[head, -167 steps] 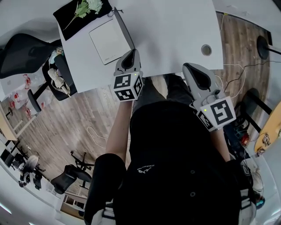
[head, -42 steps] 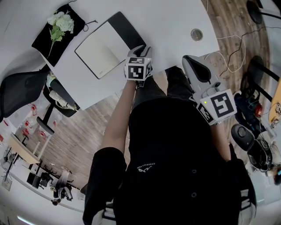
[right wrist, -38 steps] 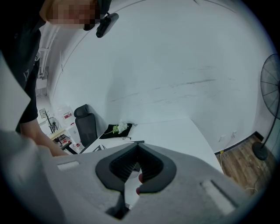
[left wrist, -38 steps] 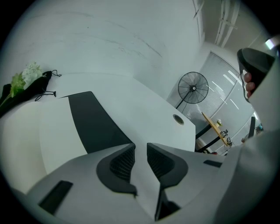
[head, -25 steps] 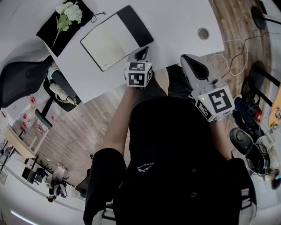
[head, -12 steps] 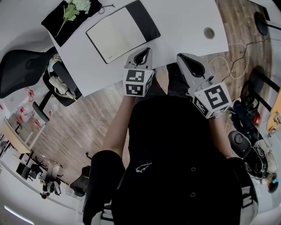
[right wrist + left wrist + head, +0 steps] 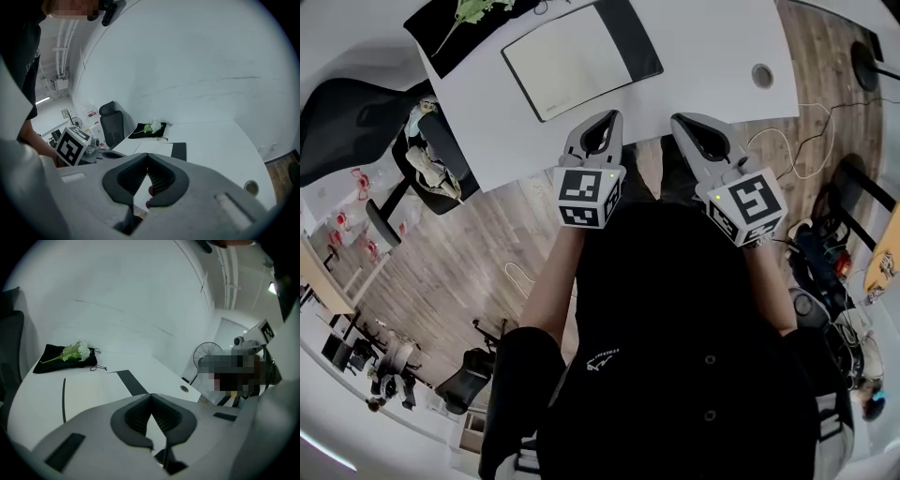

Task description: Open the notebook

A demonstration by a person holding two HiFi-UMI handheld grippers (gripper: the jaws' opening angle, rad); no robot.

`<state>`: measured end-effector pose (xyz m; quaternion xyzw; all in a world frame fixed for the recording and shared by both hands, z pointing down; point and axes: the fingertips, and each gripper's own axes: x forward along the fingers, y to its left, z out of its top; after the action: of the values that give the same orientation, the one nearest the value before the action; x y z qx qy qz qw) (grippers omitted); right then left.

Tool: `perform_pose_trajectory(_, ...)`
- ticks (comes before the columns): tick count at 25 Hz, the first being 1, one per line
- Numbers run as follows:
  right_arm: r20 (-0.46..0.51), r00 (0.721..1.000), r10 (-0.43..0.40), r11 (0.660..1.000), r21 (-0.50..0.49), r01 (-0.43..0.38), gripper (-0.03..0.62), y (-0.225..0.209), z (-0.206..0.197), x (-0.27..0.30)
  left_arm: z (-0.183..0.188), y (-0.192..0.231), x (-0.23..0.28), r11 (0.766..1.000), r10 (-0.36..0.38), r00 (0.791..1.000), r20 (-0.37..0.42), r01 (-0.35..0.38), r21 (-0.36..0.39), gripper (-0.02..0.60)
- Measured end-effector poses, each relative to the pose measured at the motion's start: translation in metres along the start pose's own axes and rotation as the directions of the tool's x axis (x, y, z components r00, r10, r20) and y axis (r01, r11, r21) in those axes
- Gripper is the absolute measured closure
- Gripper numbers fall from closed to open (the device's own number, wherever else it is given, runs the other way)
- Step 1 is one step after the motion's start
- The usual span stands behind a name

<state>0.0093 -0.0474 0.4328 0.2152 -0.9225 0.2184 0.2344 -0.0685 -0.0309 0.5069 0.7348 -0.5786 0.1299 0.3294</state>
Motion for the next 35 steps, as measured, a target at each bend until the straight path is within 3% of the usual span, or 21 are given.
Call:
perform_pose_trajectory(16, -0.008, 0.997, 0.075, 0.994, -0.075, -0.075, 0.589, 0.042, 0.006, 0.03, 0.019, 0.018, -0.061, 0.997, 0.074, 0.989, 0.126, -0.073, -0.013, 0.575)
perform_pose_trajectory(35, 0.072, 0.991, 0.109, 0.98, -0.177, -0.095, 0.589, 0.062, 0.042, 0.01, 0.063, 0.02, -0.106, 0.989, 0.145, 0.946, 0.291, -0.148, -0.014, 0.575)
